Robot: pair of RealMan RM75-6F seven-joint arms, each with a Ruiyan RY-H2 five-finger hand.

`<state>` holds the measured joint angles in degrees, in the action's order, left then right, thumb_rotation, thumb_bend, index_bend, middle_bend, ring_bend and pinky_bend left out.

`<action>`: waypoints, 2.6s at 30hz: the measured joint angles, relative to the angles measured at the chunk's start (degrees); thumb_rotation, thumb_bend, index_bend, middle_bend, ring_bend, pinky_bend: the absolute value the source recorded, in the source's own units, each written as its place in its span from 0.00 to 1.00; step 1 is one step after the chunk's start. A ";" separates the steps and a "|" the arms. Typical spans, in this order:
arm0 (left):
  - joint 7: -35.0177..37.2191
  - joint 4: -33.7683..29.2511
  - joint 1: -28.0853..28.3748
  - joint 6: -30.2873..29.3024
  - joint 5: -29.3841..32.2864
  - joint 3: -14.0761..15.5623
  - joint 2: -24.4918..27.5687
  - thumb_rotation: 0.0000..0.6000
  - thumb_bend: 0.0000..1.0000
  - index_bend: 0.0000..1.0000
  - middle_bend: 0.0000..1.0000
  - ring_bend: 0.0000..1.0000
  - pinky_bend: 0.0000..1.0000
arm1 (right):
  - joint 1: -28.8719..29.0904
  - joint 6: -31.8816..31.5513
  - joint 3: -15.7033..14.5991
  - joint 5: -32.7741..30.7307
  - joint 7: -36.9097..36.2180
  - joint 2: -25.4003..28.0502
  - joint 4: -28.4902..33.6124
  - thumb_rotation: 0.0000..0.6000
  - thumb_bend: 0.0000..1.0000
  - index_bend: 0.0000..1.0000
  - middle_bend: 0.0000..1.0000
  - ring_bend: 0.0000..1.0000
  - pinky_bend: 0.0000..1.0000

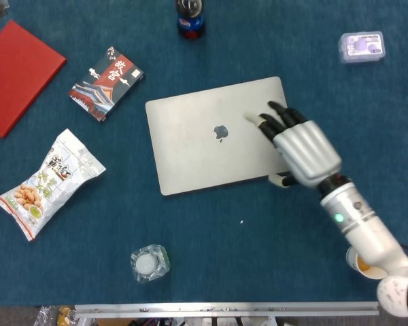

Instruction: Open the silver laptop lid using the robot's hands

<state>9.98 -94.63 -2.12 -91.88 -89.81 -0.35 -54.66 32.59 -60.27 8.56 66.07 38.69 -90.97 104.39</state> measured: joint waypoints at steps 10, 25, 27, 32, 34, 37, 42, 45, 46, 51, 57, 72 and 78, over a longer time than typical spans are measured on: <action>1.51 1.42 0.16 0.28 0.39 -0.08 -0.25 1.00 0.42 0.22 0.17 0.09 0.07 | 3.36 0.27 -1.65 -1.96 4.74 -8.10 -6.56 1.00 0.00 0.12 0.22 0.05 0.11; 4.03 4.21 0.09 0.44 0.68 0.07 -0.97 1.00 0.42 0.22 0.17 0.09 0.07 | 6.24 -0.96 -1.91 -2.95 7.80 -16.97 -15.96 1.00 0.00 0.12 0.22 0.04 0.11; 4.26 4.48 0.17 0.58 0.67 0.09 -1.08 1.00 0.42 0.22 0.17 0.09 0.07 | 6.60 -0.79 -1.73 -3.42 8.01 -17.76 -16.90 1.00 0.00 0.12 0.22 0.04 0.11; 4.76 5.01 0.24 0.54 0.61 0.07 -1.26 1.00 0.42 0.22 0.17 0.09 0.07 | 7.44 -0.40 -1.56 -3.83 8.31 -19.43 -18.61 1.00 0.00 0.12 0.22 0.04 0.11; 4.89 5.20 0.25 0.62 0.66 0.09 -1.30 1.00 0.42 0.23 0.17 0.09 0.07 | 7.76 -0.38 -1.48 -3.85 8.48 -19.94 -19.16 1.00 0.00 0.12 0.22 0.04 0.11; 5.06 5.39 0.30 0.71 0.66 0.11 -1.34 1.00 0.42 0.23 0.17 0.09 0.07 | 7.98 -0.39 -1.34 -3.92 8.65 -20.24 -19.46 1.00 0.00 0.12 0.22 0.04 0.11; 5.32 5.66 0.52 0.94 0.68 0.03 -1.28 1.00 0.42 0.22 0.17 0.09 0.07 | 8.58 -0.20 -1.14 -4.49 9.19 -21.18 -20.86 1.00 0.00 0.12 0.22 0.04 0.11; 5.27 5.70 0.69 1.08 0.51 0.06 -1.28 1.00 0.42 0.22 0.17 0.09 0.07 | 8.80 -0.08 -1.11 -4.93 9.39 -21.51 -21.40 1.00 0.00 0.12 0.22 0.04 0.11; 5.26 5.67 0.76 1.11 0.50 0.02 -1.28 1.00 0.42 0.22 0.17 0.09 0.07 | 8.87 -0.03 -1.10 -5.03 9.46 -21.56 -21.54 1.00 0.00 0.12 0.22 0.04 0.11; 5.31 5.70 0.92 1.27 0.68 -0.09 -1.23 1.00 0.42 0.22 0.17 0.09 0.07 | 9.21 0.17 -1.10 -5.37 9.63 -21.80 -22.21 1.00 0.00 0.12 0.22 0.04 0.11; 5.07 5.58 1.20 1.57 0.63 -0.11 -1.26 1.00 0.42 0.22 0.17 0.09 0.07 | 9.61 0.47 -0.92 -5.86 9.59 -21.90 -22.70 1.00 0.00 0.12 0.22 0.04 0.11; 5.16 5.90 1.29 1.58 0.73 -0.06 -1.50 1.00 0.42 0.22 0.17 0.09 0.07 | 10.14 0.53 -1.05 -6.68 9.97 -22.43 -24.18 1.00 0.00 0.12 0.22 0.04 0.11; 5.62 6.28 1.20 1.45 0.87 -0.07 -1.63 1.00 0.42 0.22 0.17 0.09 0.07 | 10.33 0.15 -0.67 -6.59 9.73 -22.58 -24.32 1.00 0.01 0.12 0.21 0.04 0.11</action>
<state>15.60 -88.34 -0.93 -90.43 -88.95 -0.41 -56.29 42.92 -60.12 7.90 59.48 48.43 -113.55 80.07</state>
